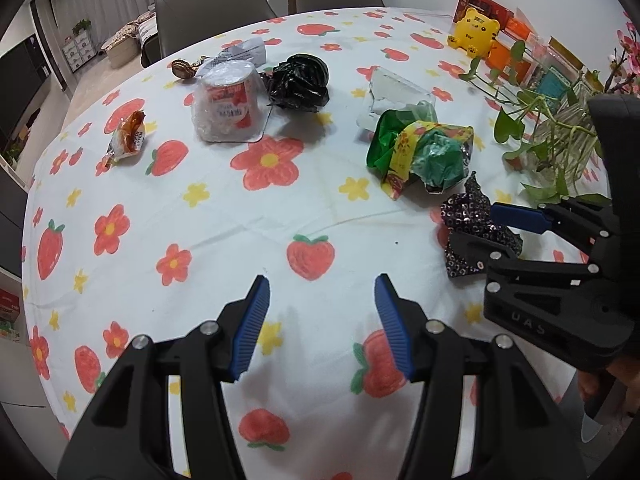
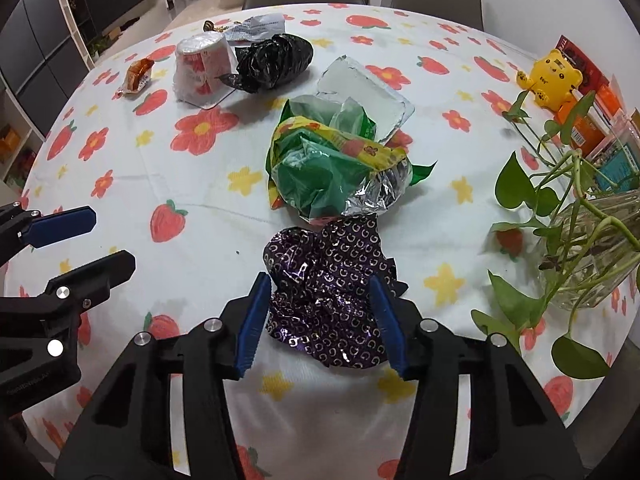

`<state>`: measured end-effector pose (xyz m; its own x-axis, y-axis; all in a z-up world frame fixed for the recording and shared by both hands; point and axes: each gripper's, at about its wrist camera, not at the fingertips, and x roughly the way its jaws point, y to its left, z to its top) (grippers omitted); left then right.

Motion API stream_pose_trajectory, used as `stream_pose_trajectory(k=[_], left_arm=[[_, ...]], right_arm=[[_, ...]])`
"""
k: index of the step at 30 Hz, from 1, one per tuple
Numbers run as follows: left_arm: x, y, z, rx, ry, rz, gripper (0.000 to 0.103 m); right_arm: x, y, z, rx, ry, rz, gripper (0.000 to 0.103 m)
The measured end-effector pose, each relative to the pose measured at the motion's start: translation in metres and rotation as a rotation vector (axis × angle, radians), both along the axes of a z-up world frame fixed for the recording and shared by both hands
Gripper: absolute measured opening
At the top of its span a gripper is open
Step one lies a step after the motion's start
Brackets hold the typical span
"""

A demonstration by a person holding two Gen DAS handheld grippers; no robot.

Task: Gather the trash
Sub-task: 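Grasp the purple wrapper with the right tool while the left tool grasps the green bag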

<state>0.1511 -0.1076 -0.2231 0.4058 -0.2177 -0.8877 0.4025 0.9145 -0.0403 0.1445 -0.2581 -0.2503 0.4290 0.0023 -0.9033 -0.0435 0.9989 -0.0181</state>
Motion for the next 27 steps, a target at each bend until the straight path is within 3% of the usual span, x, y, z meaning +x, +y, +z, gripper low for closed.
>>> stream_pose_trajectory(k=[7, 17, 27], left_arm=[[0.005, -0.009, 0.001, -0.003, -0.001, -0.011, 0.055], [0.013, -0.035, 0.011, -0.026, -0.022, -0.060, 0.055], [0.033, -0.078, 0.015, -0.053, -0.039, -0.111, 0.055]], right_arm=[[0.001, -0.005, -0.004, 0.020, 0.025, 0.012, 0.020], [-0.006, -0.031, 0.024, 0.028, -0.029, -0.052, 0.018], [0.004, -0.064, 0.030, 0.022, -0.048, -0.103, 0.018]])
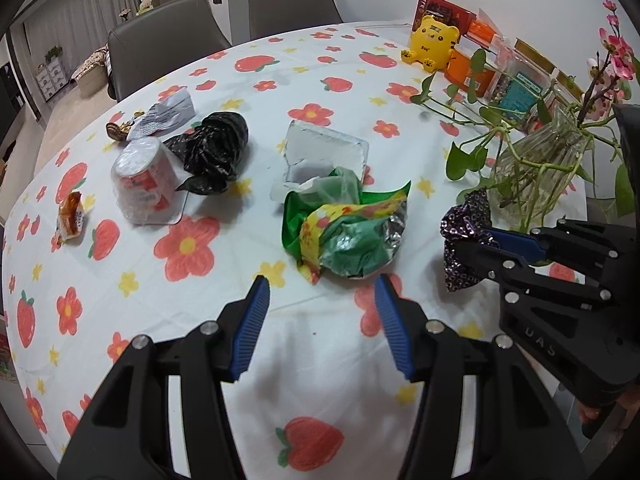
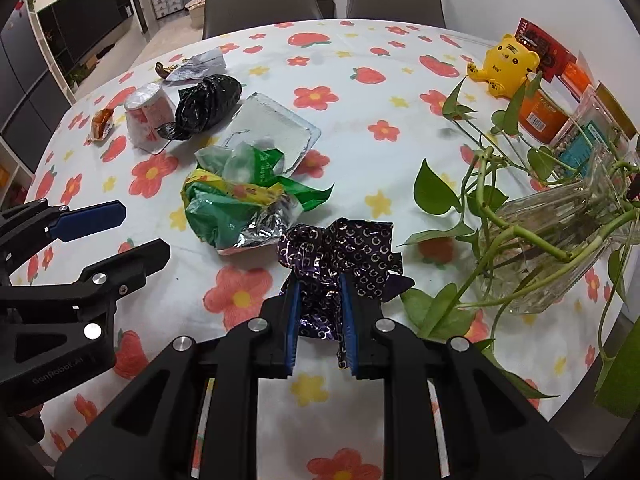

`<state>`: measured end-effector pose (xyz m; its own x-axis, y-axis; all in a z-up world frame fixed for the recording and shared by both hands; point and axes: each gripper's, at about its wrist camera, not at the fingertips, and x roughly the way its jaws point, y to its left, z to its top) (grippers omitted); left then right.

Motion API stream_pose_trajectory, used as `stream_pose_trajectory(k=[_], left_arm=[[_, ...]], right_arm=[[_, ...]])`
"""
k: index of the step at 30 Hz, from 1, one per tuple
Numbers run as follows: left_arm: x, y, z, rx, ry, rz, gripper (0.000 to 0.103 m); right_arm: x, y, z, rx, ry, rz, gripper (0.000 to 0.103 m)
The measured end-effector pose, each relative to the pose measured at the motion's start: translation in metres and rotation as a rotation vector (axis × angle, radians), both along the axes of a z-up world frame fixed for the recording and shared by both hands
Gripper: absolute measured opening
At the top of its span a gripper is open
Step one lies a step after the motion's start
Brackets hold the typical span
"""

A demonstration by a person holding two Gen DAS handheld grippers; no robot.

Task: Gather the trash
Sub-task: 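Grasp the purple wrapper with the right tool while the left tool grasps the green bag, then carry the purple wrapper and green bag to the grey bin and release both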

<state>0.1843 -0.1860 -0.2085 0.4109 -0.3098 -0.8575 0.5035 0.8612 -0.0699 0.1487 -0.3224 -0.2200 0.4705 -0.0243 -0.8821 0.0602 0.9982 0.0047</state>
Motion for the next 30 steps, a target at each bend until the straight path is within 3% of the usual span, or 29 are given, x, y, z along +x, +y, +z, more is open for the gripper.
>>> stream_pose_trajectory(k=[8, 14, 16, 18, 21, 30], left_arm=[[0.010, -0.027, -0.014, 0.002, 0.027, -0.026, 0.056], [0.026, -0.032, -0.023, 0.013, 0.029, 0.008, 0.063], [0.030, -0.032, -0.025, 0.008, 0.028, 0.014, 0.060], [0.033, -0.030, -0.025, -0.018, 0.034, 0.017, 0.049], [0.035, -0.026, -0.023, -0.046, 0.038, 0.032, 0.041], [0.025, -0.009, -0.012, -0.023, -0.004, 0.075, 0.037]], right_arm=[[0.013, -0.012, -0.002, -0.002, -0.001, 0.006, 0.018], [0.020, -0.018, -0.005, 0.001, 0.002, 0.008, 0.018], [0.022, -0.018, -0.005, 0.000, 0.003, 0.014, 0.018], [0.024, -0.017, -0.006, 0.003, 0.004, 0.019, 0.018], [0.024, -0.016, -0.006, 0.005, 0.002, 0.024, 0.018], [0.022, -0.005, 0.001, 0.007, -0.005, 0.039, 0.018]])
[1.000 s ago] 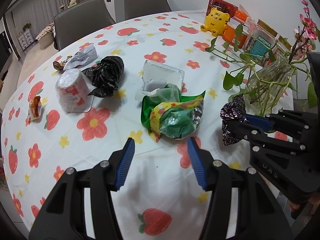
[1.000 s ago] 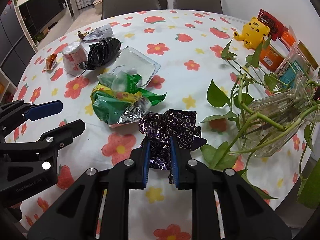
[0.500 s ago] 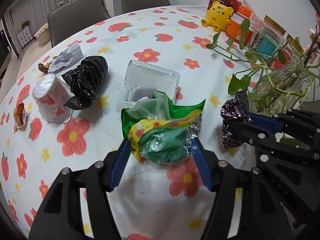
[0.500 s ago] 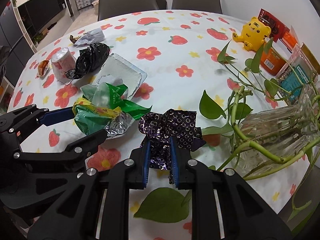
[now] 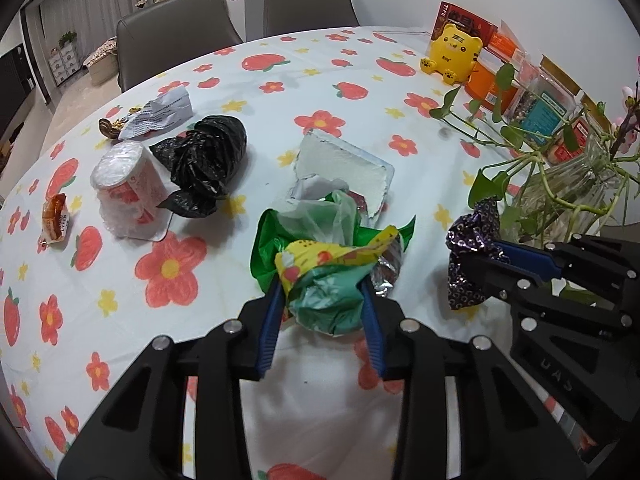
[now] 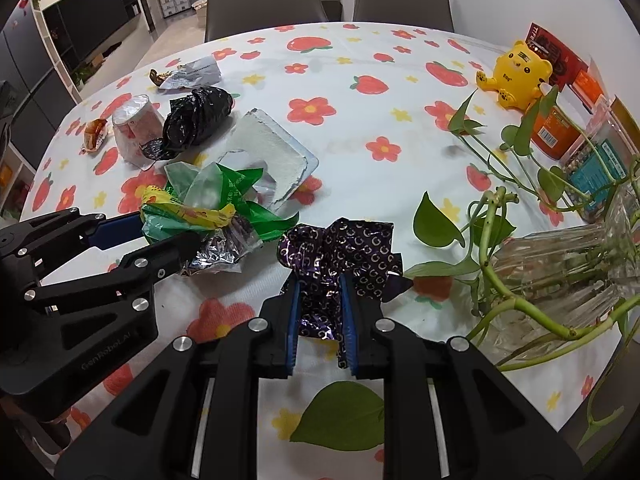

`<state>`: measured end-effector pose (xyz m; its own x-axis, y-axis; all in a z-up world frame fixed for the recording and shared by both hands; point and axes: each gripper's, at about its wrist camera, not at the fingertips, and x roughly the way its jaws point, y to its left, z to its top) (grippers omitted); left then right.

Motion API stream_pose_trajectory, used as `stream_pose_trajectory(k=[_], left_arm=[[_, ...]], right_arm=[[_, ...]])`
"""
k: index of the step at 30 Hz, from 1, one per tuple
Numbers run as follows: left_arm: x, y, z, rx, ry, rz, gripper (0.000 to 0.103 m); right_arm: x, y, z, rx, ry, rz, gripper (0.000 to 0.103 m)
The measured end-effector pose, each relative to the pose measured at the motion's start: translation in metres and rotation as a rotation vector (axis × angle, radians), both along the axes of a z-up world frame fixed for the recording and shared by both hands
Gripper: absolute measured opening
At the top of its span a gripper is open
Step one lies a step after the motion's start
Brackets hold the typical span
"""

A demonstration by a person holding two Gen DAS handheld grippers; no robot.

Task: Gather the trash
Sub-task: 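Carry the purple wrapper and green bag to the grey bin and release both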

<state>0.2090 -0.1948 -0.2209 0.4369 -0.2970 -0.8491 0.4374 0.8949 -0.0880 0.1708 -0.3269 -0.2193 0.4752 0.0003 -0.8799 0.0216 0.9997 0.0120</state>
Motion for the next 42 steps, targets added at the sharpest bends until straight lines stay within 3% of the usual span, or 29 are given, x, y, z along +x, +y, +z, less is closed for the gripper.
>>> stream_pose_trajectory(k=[11, 18, 24, 29, 36, 42], left_arm=[[-0.031, 0.044, 0.031, 0.012, -0.049, 0.026, 0.037], [-0.061, 0.067, 0.058, 0.015, -0.104, -0.026, 0.037], [-0.102, 0.066, 0.076, -0.005, -0.139, -0.172, 0.037], [-0.142, 0.044, 0.085, -0.048, -0.135, -0.349, 0.037], [-0.212, -0.011, 0.092, -0.078, -0.131, -0.592, 0.037], [-0.282, -0.069, 0.086, -0.087, -0.095, -0.769, 0.037]], right_arm=[[-0.014, 0.037, 0.023, 0.002, -0.033, 0.022, 0.018], [-0.049, 0.056, 0.048, -0.006, -0.063, -0.020, 0.018], [-0.111, 0.053, 0.070, -0.003, -0.087, -0.155, 0.018], [-0.183, 0.037, 0.079, -0.025, -0.082, -0.324, 0.018], [-0.300, -0.005, 0.081, -0.044, -0.039, -0.595, 0.017], [-0.382, -0.045, 0.066, -0.040, 0.006, -0.751, 0.017]])
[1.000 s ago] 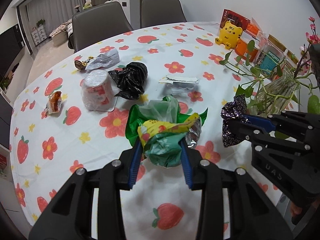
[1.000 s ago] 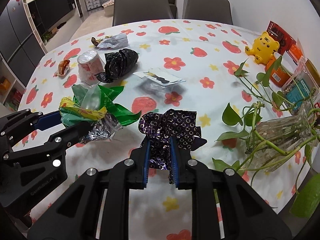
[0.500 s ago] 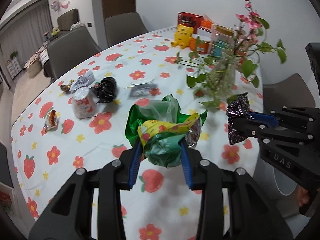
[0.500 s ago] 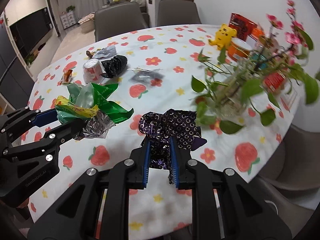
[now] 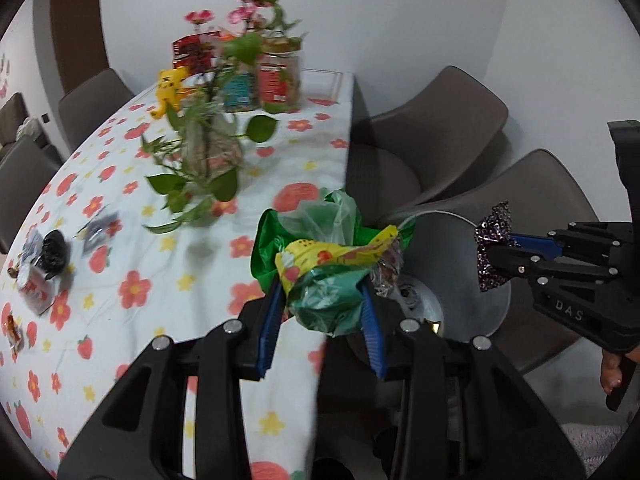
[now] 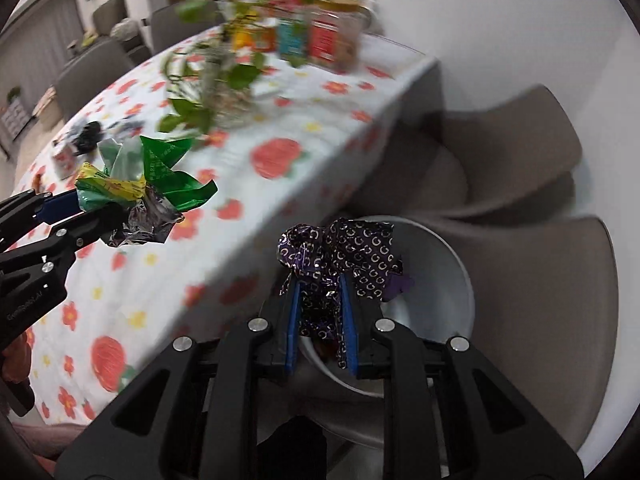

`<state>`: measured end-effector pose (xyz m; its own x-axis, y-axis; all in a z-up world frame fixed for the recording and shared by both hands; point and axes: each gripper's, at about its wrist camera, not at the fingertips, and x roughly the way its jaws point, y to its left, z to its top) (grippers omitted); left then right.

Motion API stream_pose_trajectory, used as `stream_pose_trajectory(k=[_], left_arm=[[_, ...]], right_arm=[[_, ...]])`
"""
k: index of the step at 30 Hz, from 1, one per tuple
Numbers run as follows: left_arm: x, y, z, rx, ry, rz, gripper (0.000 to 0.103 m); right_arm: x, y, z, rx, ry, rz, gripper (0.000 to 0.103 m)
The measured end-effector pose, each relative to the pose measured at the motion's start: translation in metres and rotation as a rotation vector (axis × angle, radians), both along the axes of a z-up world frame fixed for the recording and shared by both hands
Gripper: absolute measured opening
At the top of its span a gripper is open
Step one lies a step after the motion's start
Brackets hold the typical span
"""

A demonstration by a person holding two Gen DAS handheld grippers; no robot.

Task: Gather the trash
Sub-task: 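Carry the purple wrapper and green bag to the grey bin and release both, then withdraw both open tools from the bin back over the table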

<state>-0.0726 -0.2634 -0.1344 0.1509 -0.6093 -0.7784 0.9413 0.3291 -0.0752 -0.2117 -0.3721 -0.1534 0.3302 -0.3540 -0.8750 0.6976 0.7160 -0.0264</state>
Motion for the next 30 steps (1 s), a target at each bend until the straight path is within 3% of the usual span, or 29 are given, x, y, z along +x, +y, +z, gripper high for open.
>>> stream_pose_trajectory(k=[6, 10, 13, 19, 30], left_arm=[[-0.052, -0.058, -0.013, 0.039, 0.060, -0.093, 0.037], [-0.078, -0.085, -0.021, 0.061, 0.045, -0.131, 0.038], [-0.090, -0.102, -0.029, 0.092, 0.046, -0.161, 0.046], [-0.097, -0.117, -0.042, 0.141, 0.043, -0.155, 0.055], [-0.082, -0.107, -0.040, 0.140, 0.028, -0.074, 0.056]], right_arm=[[-0.046, -0.036, -0.009, 0.021, -0.007, -0.046, 0.018], [-0.061, -0.053, -0.012, 0.037, -0.023, -0.046, 0.018], [-0.065, -0.066, -0.019, 0.069, -0.029, -0.035, 0.022], [-0.071, -0.081, -0.025, 0.090, -0.035, -0.032, 0.046], [-0.063, -0.081, -0.023, 0.084, -0.045, 0.008, 0.046]])
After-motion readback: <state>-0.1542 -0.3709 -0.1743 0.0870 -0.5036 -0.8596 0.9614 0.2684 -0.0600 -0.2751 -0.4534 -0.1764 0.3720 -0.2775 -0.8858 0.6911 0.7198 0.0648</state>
